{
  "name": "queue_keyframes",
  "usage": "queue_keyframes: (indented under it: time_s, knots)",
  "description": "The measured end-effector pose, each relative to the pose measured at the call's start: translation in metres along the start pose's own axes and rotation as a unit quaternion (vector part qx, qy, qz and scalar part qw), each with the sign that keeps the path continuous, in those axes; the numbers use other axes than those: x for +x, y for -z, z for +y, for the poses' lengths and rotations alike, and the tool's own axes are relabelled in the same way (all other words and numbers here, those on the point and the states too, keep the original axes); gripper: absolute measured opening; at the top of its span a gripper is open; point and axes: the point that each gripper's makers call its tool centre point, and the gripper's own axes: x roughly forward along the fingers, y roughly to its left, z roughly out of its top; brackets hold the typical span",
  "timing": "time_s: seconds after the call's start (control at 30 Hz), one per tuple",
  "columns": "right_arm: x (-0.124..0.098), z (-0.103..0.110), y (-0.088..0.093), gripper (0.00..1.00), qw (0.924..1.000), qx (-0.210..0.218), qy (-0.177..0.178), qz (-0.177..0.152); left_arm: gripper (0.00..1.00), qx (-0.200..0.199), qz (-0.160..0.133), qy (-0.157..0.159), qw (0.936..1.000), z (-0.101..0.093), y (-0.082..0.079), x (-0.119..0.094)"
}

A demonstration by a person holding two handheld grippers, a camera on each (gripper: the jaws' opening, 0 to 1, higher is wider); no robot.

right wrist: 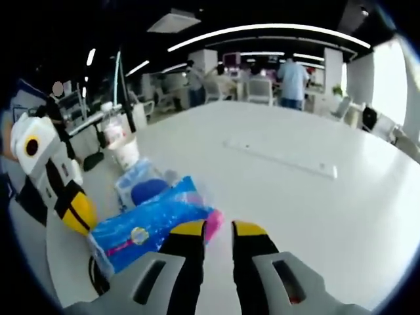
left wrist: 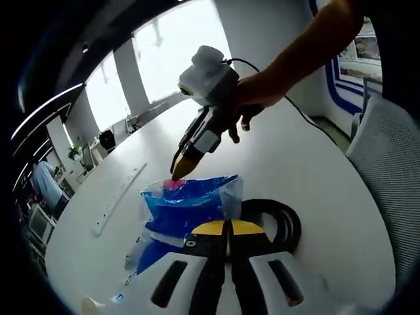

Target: Arrange the tabletop items into an orderly group along one side of the table until the central work area is clear of visible clutter.

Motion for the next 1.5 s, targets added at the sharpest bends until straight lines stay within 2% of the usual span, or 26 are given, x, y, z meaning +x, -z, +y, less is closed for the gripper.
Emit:
queue_keyframes:
  time_s: [0.13,0.4,0.8,0.93,1.07,1.23,1.5]
  knots:
    - [-0.002,-0.001,0.001,0.09,0.9999,0.012,-0.001,0.001,0.00,0.018,-0.004,0.006,0.9998,-0.005,-0.006,-0.001]
    - [-0.014,-0.003,0.005,0.00,0.9997,0.022,0.001,0.007,0.00,0.023,-0.014,0.011,0.9996,-0.009,-0.015,-0.004]
    - [-0.027,0.001,0.011,0.00,0.9989,0.046,-0.003,-0.004,0.00,0.039,-0.022,0.015,0.9989,-0.020,-0.025,-0.007]
    - [-0.031,0.003,0.003,0.09,0.9972,0.070,-0.010,-0.024,0.00,0.042,-0.023,0.018,0.9987,-0.022,-0.027,-0.007]
    - [-0.033,0.002,0.006,0.08,0.9975,0.069,-0.008,-0.014,0.00,0.059,-0.025,0.023,0.9977,-0.027,-0.032,-0.006]
    - [-0.039,0.002,0.010,0.08,0.9956,0.092,-0.014,-0.010,0.00,0.069,-0.029,0.027,0.9968,-0.030,-0.039,-0.006]
    - [-0.051,0.003,0.015,0.00,0.9944,0.105,-0.016,-0.005,0.00,0.082,-0.031,0.034,0.9956,-0.037,-0.044,-0.008]
